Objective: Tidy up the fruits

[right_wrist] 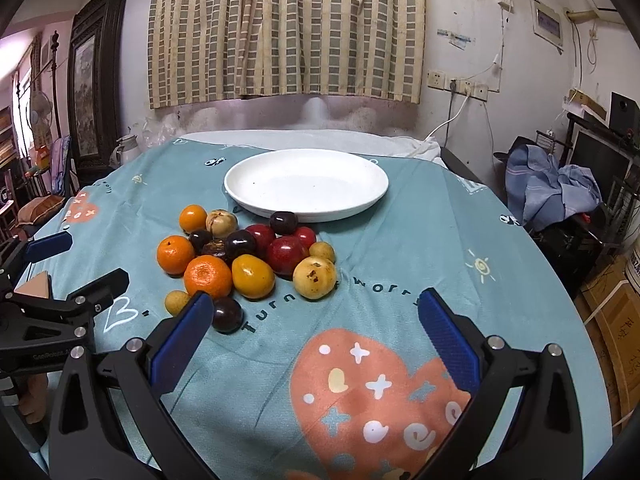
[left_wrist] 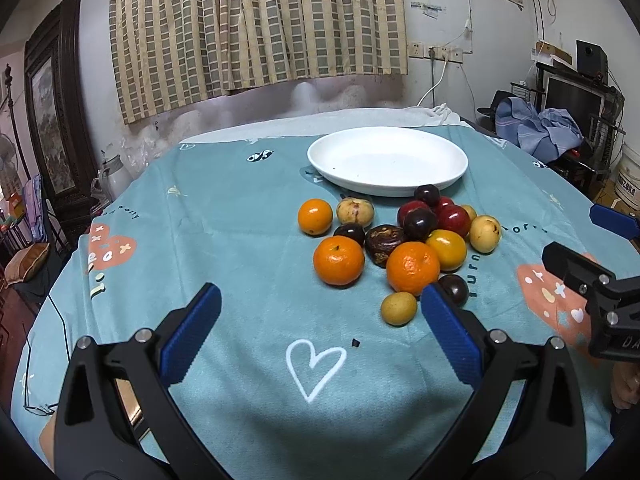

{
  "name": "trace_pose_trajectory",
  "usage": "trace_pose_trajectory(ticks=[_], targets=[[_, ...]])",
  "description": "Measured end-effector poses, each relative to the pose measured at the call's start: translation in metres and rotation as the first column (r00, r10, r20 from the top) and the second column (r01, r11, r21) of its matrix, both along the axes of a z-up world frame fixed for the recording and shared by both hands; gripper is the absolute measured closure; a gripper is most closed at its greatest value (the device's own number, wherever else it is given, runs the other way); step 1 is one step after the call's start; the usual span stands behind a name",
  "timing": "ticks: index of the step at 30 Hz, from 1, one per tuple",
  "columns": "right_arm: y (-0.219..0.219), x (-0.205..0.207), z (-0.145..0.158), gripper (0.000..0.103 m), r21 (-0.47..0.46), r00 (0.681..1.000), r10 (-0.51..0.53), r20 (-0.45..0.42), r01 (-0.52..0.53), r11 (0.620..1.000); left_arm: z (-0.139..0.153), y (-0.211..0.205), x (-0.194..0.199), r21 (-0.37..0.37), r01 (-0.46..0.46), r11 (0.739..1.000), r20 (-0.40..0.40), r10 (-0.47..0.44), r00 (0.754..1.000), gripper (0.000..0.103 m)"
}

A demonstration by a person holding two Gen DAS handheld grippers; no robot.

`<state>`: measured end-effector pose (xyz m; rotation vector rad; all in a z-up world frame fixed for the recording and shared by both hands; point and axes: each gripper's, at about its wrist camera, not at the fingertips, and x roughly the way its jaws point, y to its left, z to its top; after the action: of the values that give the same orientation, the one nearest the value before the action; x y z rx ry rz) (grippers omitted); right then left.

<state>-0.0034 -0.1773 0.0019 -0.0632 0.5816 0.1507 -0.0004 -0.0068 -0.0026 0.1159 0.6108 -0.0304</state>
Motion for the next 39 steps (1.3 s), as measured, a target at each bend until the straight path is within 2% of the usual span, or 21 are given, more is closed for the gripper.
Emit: trace_pose_trajectory(ticks=[12,39], targets=[[0.006,-0.002,-0.002,0.001,-0.025,1.0,0.004,-0.003,-0.004,1.0,-0.002,0.0,0.001,0.001,-0.009,1.0,-0.011,0.009,1.0,0.002],[-0.005,0.002,-0.004,0.001,0.008,0.999,-0.035,-0.031,0.035,0.999,-0.003,0.002,0.001,0.0,-0.012,1.0,-0.014,0.012,1.0,0.002]])
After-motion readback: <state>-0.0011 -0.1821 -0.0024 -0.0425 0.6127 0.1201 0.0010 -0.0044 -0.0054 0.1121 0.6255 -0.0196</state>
